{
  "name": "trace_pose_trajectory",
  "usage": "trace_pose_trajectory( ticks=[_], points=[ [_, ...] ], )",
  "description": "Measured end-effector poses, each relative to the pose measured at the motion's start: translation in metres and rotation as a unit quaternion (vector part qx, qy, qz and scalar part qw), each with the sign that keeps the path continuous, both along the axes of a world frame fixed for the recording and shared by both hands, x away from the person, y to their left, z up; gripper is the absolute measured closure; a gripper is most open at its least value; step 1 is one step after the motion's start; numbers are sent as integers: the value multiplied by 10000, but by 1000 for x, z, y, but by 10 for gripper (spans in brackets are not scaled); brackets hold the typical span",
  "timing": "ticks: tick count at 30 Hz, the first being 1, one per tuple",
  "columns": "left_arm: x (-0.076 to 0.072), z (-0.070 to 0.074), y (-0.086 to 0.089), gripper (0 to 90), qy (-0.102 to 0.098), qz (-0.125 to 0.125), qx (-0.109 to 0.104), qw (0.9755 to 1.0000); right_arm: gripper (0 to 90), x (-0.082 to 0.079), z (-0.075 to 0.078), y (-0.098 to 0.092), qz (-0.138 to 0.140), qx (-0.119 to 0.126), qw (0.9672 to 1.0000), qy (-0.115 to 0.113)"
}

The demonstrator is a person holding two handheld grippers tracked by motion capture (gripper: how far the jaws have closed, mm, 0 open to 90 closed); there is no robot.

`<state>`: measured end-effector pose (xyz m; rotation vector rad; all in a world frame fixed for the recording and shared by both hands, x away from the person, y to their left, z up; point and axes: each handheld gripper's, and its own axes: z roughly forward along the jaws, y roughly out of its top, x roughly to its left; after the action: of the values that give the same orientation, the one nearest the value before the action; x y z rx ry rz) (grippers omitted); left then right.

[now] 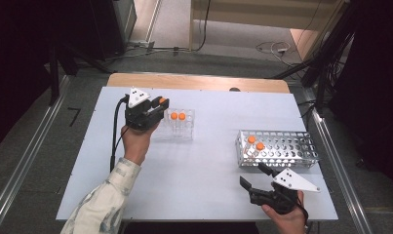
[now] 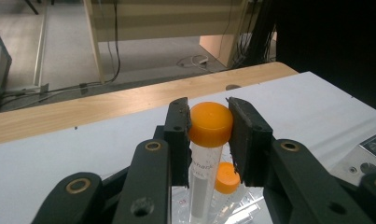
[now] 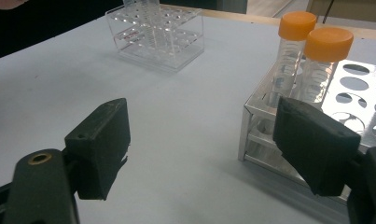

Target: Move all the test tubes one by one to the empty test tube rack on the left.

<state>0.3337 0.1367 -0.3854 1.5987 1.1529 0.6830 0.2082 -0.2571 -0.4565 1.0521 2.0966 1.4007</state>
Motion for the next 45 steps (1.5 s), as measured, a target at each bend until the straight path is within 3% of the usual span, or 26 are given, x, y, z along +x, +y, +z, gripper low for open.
trace_pose_trajectory(
  ticks=[11,27,37,45],
  points=[
    [5,-6,-2,702,36,98,130,9999,179,0,0,0,-4,-12,10000,-19],
    [8,-33,-7,692,273,134,292,9991,181,0,-1,1,6,-43,10000,12],
    [8,-33,-7,617,313,113,248,9991,181,0,-2,1,6,-65,10000,2],
    [0,-24,-3,523,257,123,116,9995,181,1,-1,0,-20,-67,10000,-5]
  ],
)
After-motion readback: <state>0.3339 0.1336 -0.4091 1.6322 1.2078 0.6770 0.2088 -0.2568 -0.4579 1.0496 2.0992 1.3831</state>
